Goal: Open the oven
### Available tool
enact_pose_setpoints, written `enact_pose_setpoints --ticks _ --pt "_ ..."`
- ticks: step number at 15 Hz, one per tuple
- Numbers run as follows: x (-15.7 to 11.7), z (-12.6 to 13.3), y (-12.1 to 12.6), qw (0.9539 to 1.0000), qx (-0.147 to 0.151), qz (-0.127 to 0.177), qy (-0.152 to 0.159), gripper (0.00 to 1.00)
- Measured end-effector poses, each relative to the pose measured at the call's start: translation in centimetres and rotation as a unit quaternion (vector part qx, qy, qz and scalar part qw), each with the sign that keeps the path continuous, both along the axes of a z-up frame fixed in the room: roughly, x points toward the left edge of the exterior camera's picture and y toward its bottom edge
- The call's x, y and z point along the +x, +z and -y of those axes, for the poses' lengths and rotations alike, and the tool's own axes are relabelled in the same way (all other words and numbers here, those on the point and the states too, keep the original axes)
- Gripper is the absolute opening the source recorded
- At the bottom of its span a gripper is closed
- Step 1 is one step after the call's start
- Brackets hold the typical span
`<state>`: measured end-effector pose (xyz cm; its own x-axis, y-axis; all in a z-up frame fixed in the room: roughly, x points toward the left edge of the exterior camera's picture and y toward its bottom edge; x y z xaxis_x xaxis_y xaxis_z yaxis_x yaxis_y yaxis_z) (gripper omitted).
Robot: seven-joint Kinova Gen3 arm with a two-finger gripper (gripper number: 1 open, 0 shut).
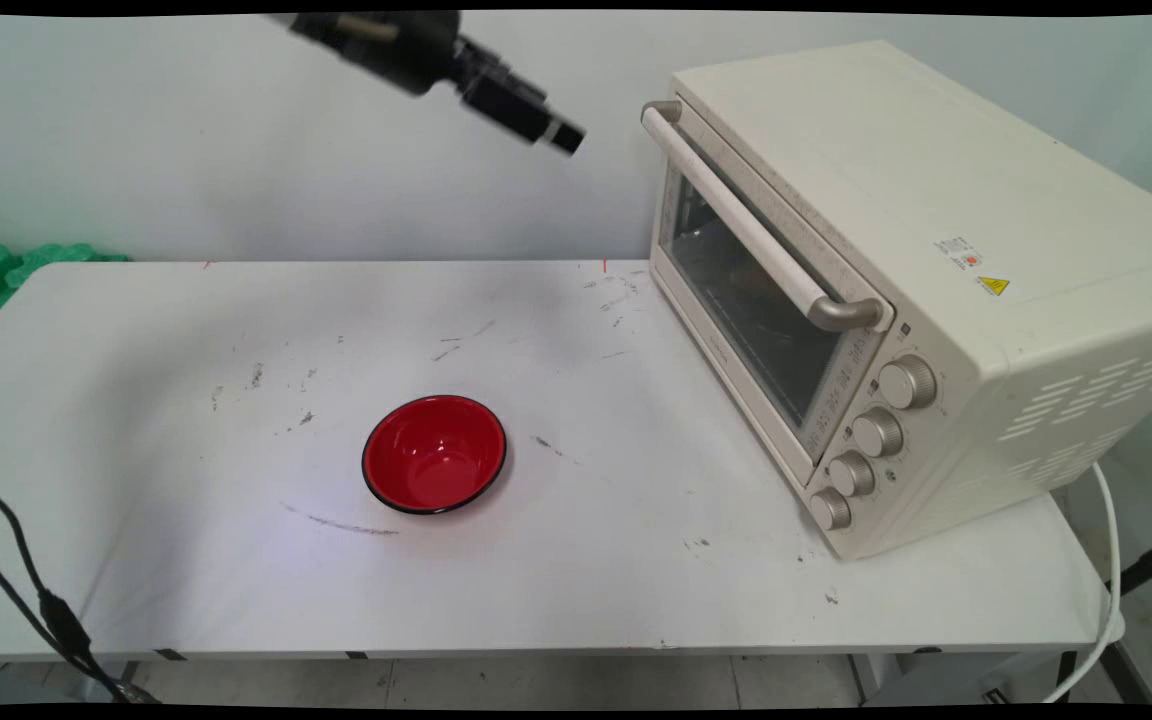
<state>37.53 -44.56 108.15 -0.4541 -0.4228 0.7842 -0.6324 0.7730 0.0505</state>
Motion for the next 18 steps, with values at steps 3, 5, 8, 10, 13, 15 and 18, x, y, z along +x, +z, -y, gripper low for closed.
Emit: enact_pose_setpoints --ticks 3,5,8,10,13,15,18 --pt "-2.1 1.7 1.1 0.9999 -0.011 -0.003 0.005 1.0" --pt "-3.5 2.5 1.2 0.9999 -0.013 0.0 0.007 1.0" --pt "-5.8 3.6 0.8 0.9999 -0.01 0.001 0.009 1.0" --pt "-7.2 4.3 0.4 0.9999 -0.006 0.002 0.009 1.0" --pt "-9.0 5.1 -0.5 0.9999 0.0 0.007 0.008 1.0" --pt "-10.0 5.6 -1.1 0.9999 0.004 0.01 0.007 1.0" --pt "-11.3 6.2 -2.0 0.9998 0.011 0.014 0.007 1.0"
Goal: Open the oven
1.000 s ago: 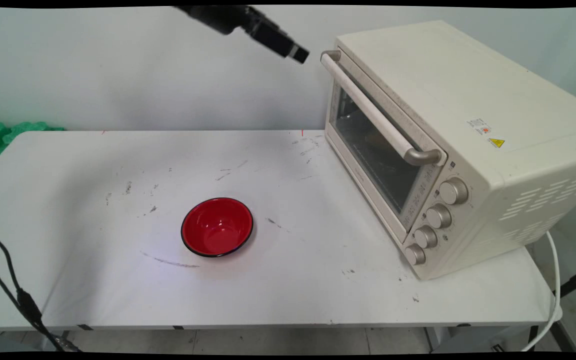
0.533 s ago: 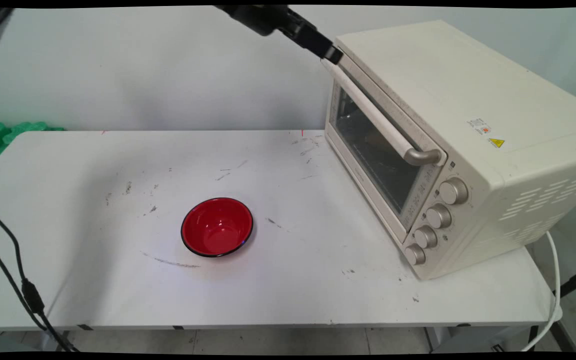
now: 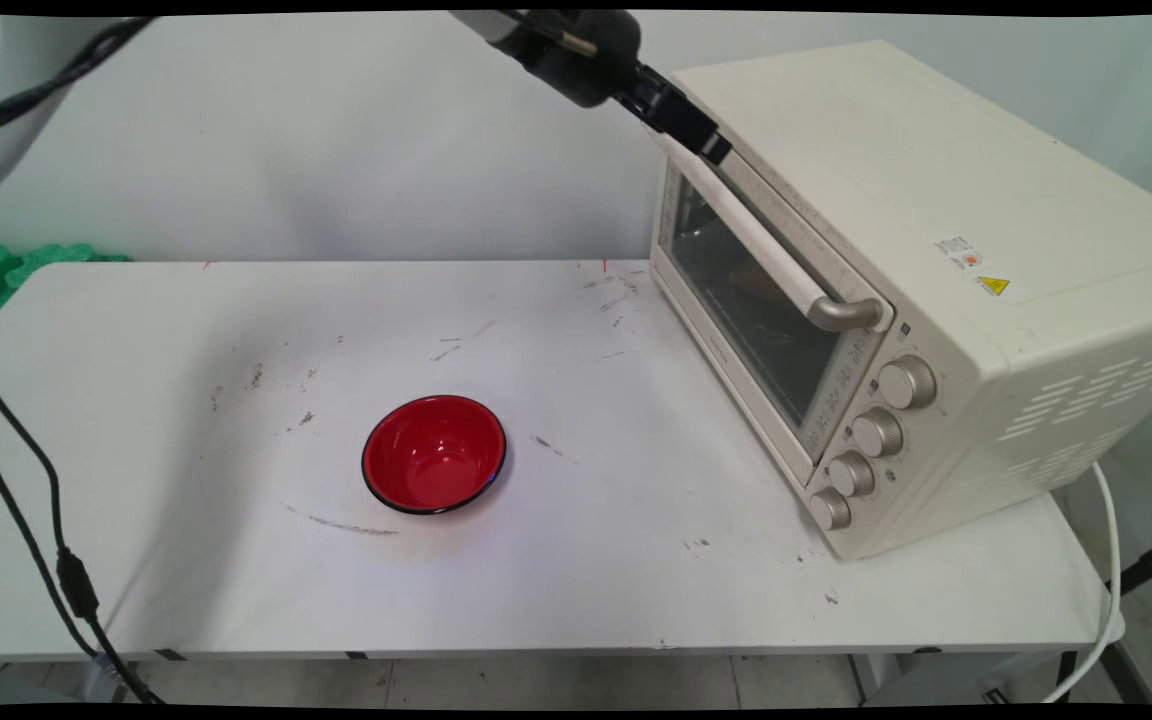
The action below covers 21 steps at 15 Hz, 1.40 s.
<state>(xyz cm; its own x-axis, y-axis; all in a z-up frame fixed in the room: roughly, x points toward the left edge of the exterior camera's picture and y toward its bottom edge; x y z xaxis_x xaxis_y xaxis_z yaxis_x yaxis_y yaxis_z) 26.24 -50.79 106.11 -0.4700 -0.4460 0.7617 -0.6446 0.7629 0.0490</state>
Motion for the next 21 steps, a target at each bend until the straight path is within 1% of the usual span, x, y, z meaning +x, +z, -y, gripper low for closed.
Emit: enact_pose_setpoints --ticks 3,4,13,21 --pt "-0.9 0.5 -0.8 1.0 0.003 0.003 0.0 1.0" --pt "-1.1 0.6 -0.9 1.0 0.004 0.003 0.001 0.0" --pt "-2.5 1.4 -3.0 0.9999 0.016 0.003 0.0 0.0" --pt "-3.4 1.8 -4.3 0.9998 0.018 0.001 -0.002 0.0"
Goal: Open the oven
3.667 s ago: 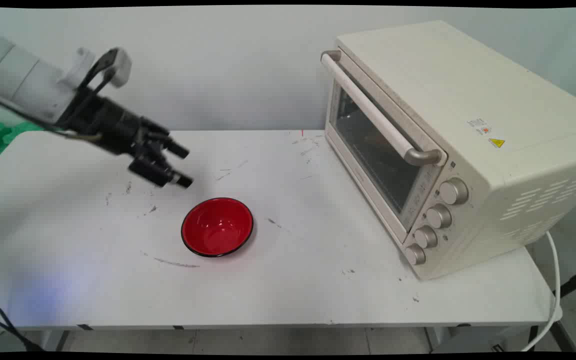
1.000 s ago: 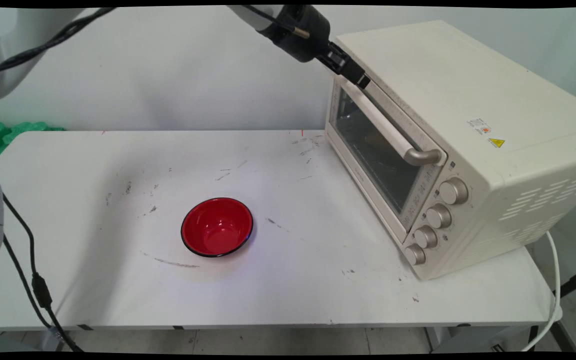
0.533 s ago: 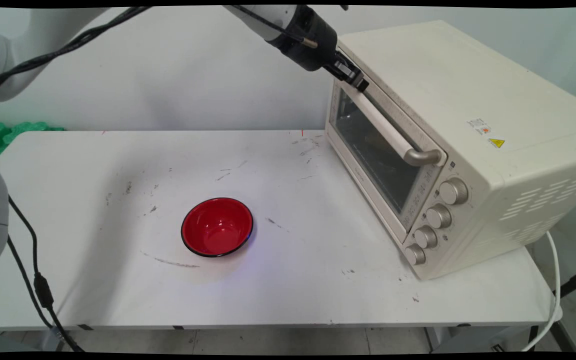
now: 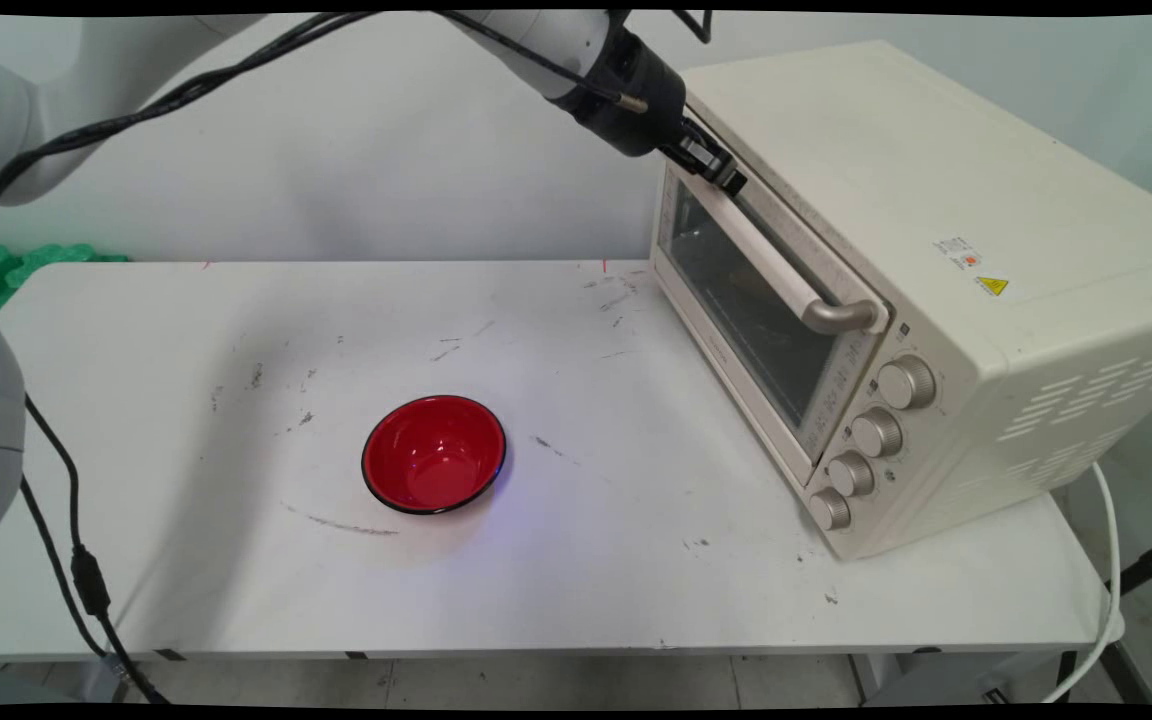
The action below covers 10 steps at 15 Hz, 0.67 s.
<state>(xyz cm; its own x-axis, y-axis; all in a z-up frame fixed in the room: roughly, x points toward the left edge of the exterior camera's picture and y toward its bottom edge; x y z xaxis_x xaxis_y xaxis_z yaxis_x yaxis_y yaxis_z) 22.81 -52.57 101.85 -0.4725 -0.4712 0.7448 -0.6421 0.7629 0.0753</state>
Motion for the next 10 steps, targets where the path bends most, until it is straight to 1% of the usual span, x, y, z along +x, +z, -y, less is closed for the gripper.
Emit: enact_pose_setpoints --ticks 4,10 --pt "0.2 -0.2 -0.5 0.9999 0.008 0.007 0.001 0.0" --pt "1.3 -1.1 -1.1 0.9995 0.023 0.019 0.002 0.0"
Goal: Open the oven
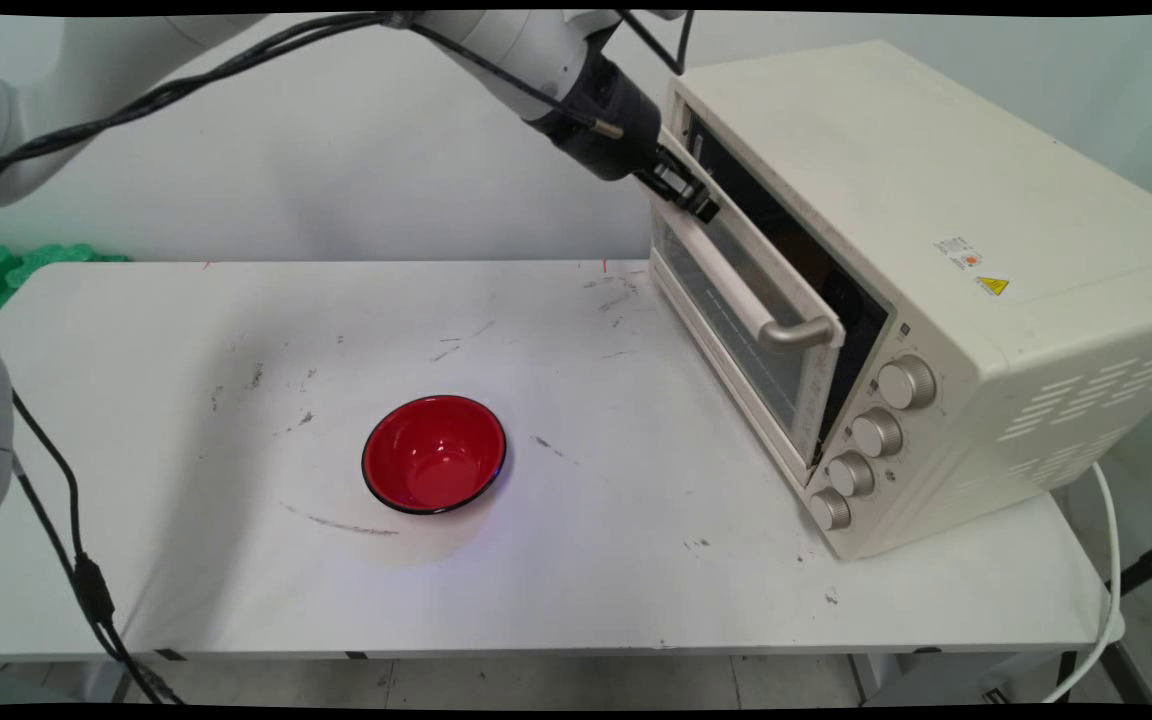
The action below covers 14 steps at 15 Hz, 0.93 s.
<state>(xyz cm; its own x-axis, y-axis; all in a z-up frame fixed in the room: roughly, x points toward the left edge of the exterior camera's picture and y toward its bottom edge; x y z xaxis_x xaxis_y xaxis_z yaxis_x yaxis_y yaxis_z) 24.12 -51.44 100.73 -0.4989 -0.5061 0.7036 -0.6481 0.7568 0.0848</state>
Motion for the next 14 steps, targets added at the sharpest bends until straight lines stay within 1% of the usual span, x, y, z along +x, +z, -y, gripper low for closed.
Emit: enact_pose_setpoints --ticks 6,14 --pt "1.5 -1.1 -0.8 0.9999 0.01 0.012 -0.004 0.0" --pt "4.0 -3.1 -2.0 0.9996 0.013 0.021 -0.015 0.0"
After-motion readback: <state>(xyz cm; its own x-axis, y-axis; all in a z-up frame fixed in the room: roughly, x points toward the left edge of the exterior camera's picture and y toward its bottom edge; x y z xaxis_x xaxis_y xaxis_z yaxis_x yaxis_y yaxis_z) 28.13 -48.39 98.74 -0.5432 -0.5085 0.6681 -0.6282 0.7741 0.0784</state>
